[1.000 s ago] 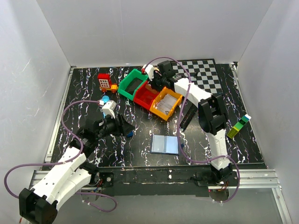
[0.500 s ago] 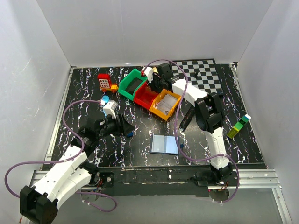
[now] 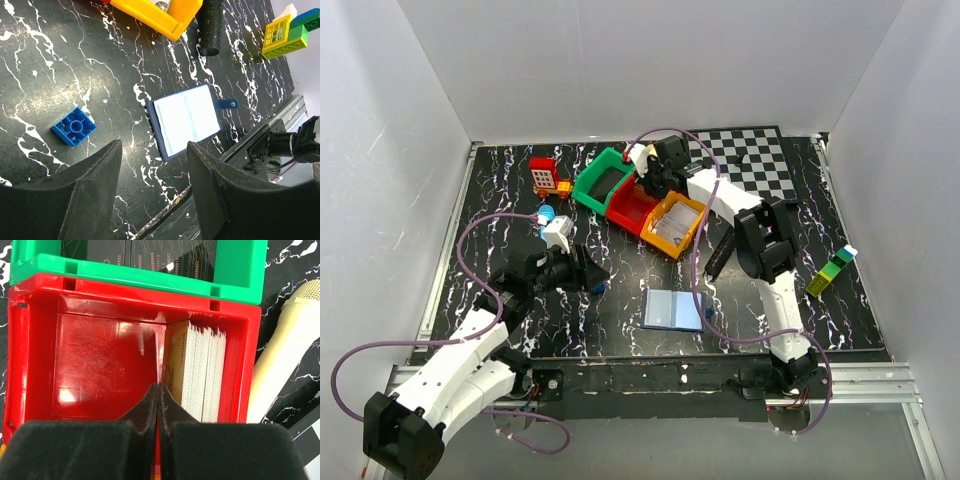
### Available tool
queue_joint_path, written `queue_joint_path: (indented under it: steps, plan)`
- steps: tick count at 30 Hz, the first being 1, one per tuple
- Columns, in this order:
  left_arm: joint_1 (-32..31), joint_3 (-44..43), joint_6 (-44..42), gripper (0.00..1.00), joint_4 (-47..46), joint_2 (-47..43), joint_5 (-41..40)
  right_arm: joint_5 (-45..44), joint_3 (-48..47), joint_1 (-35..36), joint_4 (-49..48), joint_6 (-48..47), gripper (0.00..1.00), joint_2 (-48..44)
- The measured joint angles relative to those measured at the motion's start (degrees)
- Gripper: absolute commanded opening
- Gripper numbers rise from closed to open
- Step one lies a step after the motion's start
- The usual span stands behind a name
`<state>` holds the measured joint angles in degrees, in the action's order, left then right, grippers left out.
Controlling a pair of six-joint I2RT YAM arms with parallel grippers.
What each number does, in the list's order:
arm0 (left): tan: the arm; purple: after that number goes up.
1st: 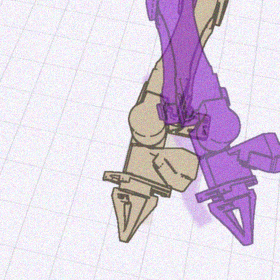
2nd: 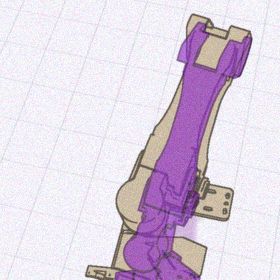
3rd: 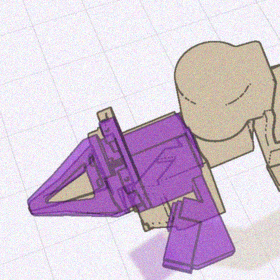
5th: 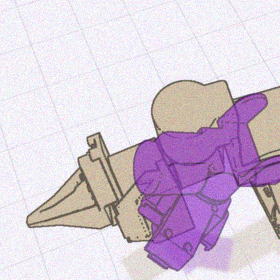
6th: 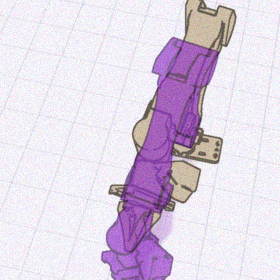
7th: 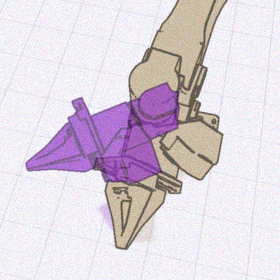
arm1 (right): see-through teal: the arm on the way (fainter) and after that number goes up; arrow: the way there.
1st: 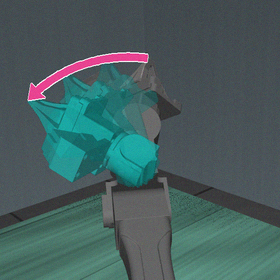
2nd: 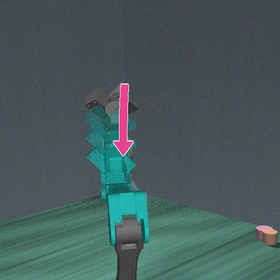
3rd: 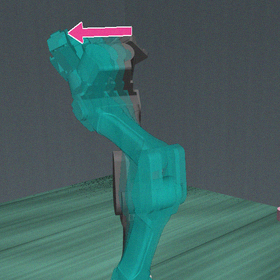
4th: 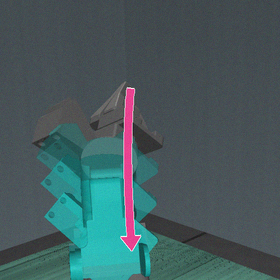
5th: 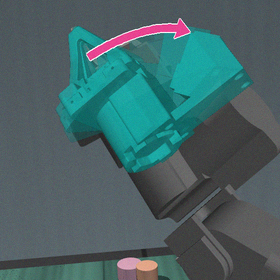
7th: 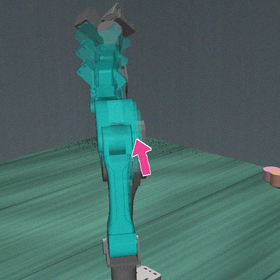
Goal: Take the credit cards out of the card holder
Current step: Place the credit card in the storage box.
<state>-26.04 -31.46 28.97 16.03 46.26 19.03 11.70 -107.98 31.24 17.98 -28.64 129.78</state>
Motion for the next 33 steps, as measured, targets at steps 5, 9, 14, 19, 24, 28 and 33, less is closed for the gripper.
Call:
queue_joint_path:
  steps: [5,9,14,19,24,28,33]
  plan:
    - [0.0,0.0,-0.02,0.54,0.0,0.04,0.0,-0.48,-0.57,-0.02,0.17,0.0,0.01,0.5]
    - [0.0,0.0,-0.02,0.54,-0.02,0.13,0.0,-1.2,-0.98,0.0,0.37,-0.02,0.01,0.81]
    - [0.0,0.0,-0.04,0.54,-0.02,0.68,0.02,-1.31,-1.05,0.0,0.48,-0.09,0.01,0.85]
    - [0.0,0.0,-0.07,0.54,-0.02,1.07,0.02,-1.29,-1.75,0.0,1.22,-0.13,0.01,1.07]
    - [0.0,0.0,-0.07,0.54,-0.04,1.11,0.02,-1.31,-2.97,-0.02,2.1,-0.17,0.01,1.81]
    - [0.0,0.0,-0.07,0.54,-0.11,1.11,0.02,-1.36,-3.74,-0.07,3.02,-0.22,0.01,2.01]
    - [0.0,0.0,-0.07,0.54,-0.2,1.4,0.04,-1.51,-4.79,-0.07,3.82,-0.26,0.01,2.6]
